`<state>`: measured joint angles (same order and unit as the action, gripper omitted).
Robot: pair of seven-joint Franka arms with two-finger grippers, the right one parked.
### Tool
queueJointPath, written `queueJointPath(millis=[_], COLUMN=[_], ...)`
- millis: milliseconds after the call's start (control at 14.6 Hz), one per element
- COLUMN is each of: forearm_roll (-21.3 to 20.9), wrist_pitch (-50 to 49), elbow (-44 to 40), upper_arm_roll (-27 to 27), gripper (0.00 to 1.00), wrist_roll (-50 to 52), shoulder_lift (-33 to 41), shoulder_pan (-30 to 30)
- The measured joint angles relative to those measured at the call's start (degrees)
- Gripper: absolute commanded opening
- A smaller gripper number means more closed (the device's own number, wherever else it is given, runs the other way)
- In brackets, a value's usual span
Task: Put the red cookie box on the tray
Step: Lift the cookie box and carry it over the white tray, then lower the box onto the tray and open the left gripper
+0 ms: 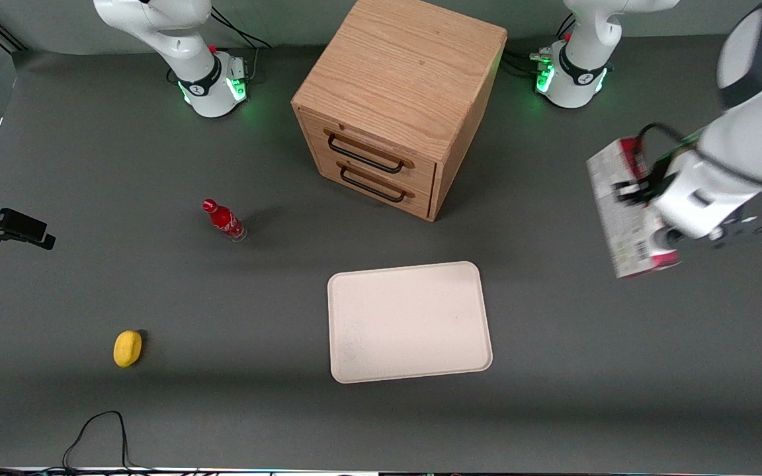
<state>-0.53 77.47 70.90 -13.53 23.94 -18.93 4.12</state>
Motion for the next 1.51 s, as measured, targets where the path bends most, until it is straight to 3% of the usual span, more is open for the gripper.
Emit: queueJointPath(millis=[274, 479, 685, 1027, 1507], forearm_roll=[-0.07, -1.53, -6.03, -9.09, -9.4], wrist_pitch=[6.16, 13.34, 18.79, 28.97, 33.6], elbow=[-13.37, -16.26, -16.33, -10.04, -4.33], upper_arm_roll=[-1.44, -1.23, -1.19, -1.1, -0.9], gripper=[0.0, 0.0, 0.0, 0.0, 0.0], wrist_roll=[9.03, 11.73, 11.79, 11.76, 11.78], shoulder_lift=[-16.17, -24.39, -29.5, -32.69, -32.75], shoulder_pan=[8.01, 12.48, 14.06, 14.56, 14.55])
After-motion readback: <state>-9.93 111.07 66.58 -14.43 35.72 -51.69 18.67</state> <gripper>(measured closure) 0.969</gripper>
